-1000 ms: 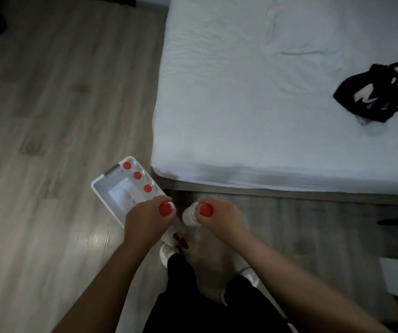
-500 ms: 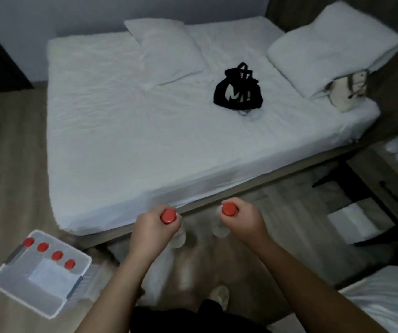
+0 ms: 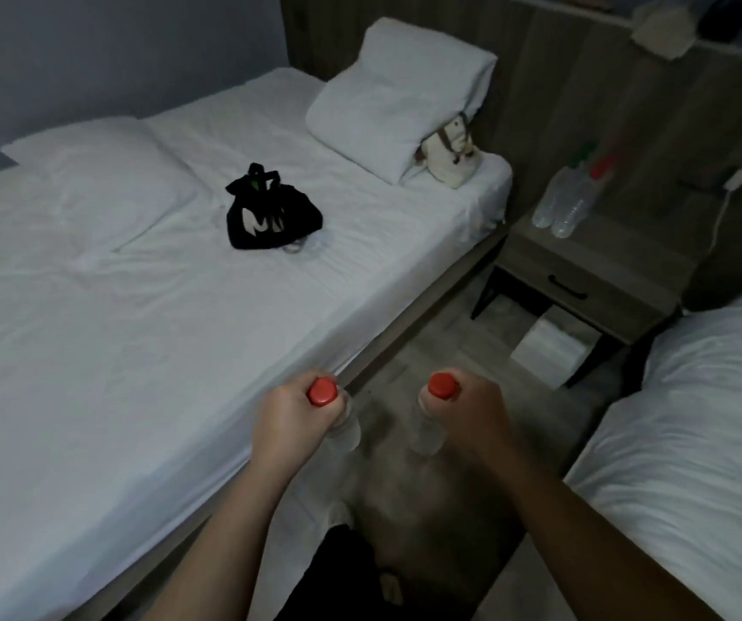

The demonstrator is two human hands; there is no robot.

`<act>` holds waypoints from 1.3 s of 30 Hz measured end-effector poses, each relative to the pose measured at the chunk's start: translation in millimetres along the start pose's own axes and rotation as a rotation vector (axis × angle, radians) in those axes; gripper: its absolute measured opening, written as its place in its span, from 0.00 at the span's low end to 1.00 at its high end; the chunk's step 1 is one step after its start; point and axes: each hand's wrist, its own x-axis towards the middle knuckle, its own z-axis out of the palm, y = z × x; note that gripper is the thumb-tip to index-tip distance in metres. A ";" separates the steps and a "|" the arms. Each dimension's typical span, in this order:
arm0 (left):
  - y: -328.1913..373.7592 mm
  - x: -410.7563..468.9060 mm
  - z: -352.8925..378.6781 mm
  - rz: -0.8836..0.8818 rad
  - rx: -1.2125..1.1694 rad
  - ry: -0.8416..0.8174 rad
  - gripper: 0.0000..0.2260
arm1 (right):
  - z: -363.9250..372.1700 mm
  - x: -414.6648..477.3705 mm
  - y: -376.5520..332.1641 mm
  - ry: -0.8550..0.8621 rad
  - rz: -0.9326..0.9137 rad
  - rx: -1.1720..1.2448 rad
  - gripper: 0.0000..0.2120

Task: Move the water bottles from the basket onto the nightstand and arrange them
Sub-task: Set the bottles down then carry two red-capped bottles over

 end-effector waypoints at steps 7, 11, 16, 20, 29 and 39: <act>37.5 76.3 62.2 0.102 0.034 -0.136 0.05 | -42.2 50.5 28.5 0.049 0.127 0.108 0.05; 59.0 132.0 98.2 0.130 0.039 -0.244 0.06 | -58.5 99.9 40.5 0.094 0.176 0.114 0.03; 93.0 222.3 137.5 0.220 0.134 -0.467 0.07 | -86.4 176.4 46.1 0.180 0.221 0.056 0.07; 127.7 283.4 165.4 0.292 0.097 -0.507 0.07 | -107.2 228.2 44.8 0.265 0.243 0.072 0.10; 181.4 368.8 231.8 0.335 0.130 -0.566 0.10 | -151.6 308.0 68.6 0.329 0.344 0.125 0.11; 251.8 424.3 359.2 0.351 0.318 -0.662 0.12 | -232.1 414.7 153.9 0.308 0.372 0.144 0.06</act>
